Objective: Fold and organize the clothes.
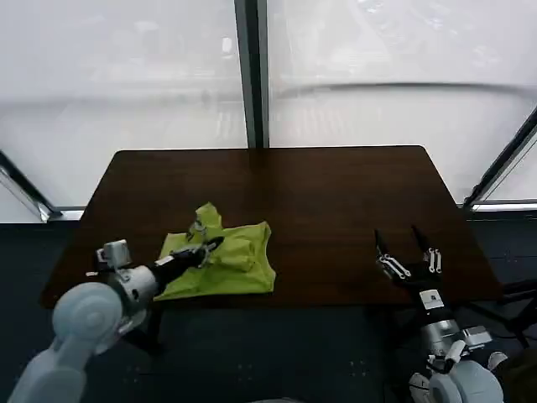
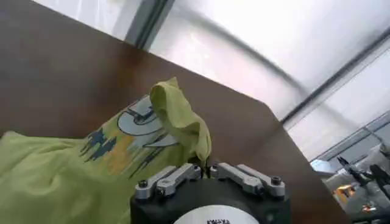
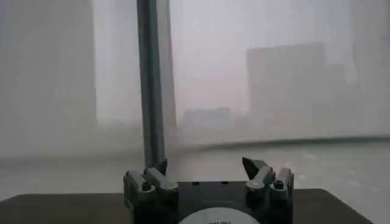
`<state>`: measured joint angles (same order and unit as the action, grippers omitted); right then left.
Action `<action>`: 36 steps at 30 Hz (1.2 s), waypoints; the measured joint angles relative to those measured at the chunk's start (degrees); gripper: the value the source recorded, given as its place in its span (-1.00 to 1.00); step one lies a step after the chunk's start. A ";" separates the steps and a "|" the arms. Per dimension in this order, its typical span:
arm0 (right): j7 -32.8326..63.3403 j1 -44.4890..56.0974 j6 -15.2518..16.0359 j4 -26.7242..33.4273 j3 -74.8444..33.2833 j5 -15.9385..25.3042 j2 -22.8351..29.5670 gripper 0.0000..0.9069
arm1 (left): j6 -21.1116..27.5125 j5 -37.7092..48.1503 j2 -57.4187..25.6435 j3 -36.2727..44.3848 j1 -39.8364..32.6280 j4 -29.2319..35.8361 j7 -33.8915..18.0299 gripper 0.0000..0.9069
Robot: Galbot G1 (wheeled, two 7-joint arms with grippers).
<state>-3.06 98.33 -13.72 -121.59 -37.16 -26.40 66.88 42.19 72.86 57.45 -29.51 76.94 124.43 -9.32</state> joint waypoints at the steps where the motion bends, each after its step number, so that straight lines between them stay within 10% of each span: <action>1: 0.02 -0.15 0.03 0.13 0.14 0.04 0.02 0.94 | 0.00 -0.28 0.27 0.51 -0.22 -0.13 0.00 -1.00; 12: 0.07 -0.34 0.07 0.90 0.35 0.44 0.26 0.94 | 0.00 -2.62 2.60 4.18 -0.93 -1.78 0.18 -1.00; 13: 0.07 -0.29 0.07 0.90 0.38 0.56 0.38 0.94 | 0.00 -2.82 2.82 4.48 -0.88 -1.98 0.23 0.18; 14: 0.07 -0.28 0.07 0.90 0.43 0.63 0.48 0.94 | 0.00 -3.14 3.01 4.73 -0.80 -2.12 0.35 0.94; 36: -0.22 -3.74 1.57 2.68 5.13 2.64 -2.98 0.94 | 0.00 -11.85 14.21 8.98 0.03 -2.31 -0.06 0.94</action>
<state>-3.27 94.59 -12.15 -118.91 -32.03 -23.76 63.90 42.19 61.01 71.66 -20.53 76.97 122.11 -9.39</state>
